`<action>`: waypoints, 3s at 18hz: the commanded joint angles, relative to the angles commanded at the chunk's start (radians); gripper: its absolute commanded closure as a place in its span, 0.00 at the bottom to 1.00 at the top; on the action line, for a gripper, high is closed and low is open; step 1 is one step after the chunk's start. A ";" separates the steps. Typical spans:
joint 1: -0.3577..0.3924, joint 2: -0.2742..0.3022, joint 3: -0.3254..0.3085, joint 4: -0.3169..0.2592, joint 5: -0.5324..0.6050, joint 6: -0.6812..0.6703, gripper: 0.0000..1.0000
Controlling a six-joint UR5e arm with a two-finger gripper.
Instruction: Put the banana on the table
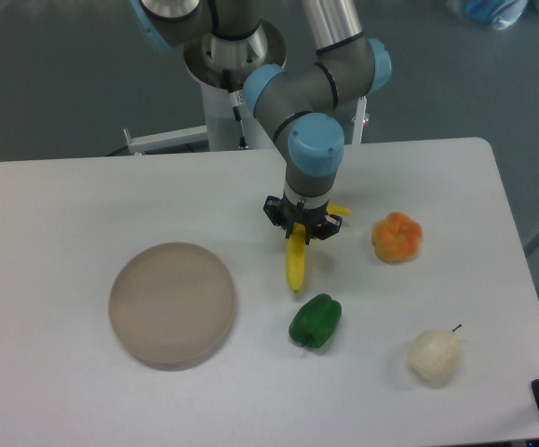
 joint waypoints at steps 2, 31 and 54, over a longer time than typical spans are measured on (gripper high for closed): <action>-0.005 -0.011 0.000 0.000 0.000 -0.002 0.83; -0.012 -0.018 0.018 0.000 0.028 0.069 0.40; 0.195 -0.117 0.483 -0.003 0.017 0.288 0.00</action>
